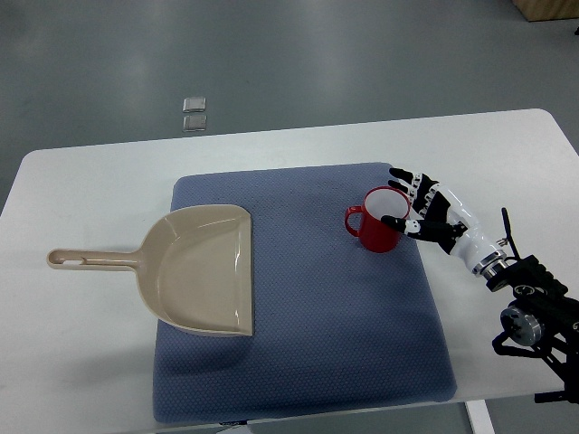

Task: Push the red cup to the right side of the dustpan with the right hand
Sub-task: 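Lower the right hand onto the red mug's side away from the dustpan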

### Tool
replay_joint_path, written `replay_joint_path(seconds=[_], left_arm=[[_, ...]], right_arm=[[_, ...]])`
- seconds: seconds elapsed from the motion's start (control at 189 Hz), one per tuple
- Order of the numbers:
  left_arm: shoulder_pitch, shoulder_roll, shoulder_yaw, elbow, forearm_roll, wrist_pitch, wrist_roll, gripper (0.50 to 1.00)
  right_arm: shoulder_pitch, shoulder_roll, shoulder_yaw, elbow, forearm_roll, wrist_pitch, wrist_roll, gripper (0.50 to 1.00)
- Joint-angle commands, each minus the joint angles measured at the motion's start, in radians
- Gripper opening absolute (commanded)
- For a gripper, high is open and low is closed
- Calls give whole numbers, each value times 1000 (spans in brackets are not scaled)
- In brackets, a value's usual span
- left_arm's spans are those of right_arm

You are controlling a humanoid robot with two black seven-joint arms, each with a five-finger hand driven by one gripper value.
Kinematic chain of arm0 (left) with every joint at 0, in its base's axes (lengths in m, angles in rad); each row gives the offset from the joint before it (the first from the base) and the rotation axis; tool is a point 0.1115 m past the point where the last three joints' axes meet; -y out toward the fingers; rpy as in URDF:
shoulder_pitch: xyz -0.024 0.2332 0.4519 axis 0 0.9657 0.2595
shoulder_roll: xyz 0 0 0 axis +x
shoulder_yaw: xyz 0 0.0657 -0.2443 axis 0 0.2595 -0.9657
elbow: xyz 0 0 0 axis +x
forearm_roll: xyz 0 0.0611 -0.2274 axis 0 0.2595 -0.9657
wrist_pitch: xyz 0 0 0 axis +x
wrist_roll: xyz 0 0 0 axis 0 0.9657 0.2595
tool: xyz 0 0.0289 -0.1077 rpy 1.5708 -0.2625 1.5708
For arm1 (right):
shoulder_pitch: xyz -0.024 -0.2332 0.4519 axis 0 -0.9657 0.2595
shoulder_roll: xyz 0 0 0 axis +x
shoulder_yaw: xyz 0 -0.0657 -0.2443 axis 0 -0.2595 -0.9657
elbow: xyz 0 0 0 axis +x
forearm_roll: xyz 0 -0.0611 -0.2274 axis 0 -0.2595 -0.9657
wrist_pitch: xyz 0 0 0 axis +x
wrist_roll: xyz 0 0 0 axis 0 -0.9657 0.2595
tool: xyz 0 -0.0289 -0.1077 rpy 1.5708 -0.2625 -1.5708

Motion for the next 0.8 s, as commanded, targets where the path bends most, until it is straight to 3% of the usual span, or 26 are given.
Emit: replay_joint_path(seconds=[0.0, 0.796], left_arm=[[-1, 0, 0, 0, 0, 0, 0, 1000], [0, 0, 0, 0, 0, 0, 0, 1000]], right_arm=[[2, 8, 0, 0, -6, -10, 0, 926], [-1, 47, -4, 5, -17, -11, 0, 926]])
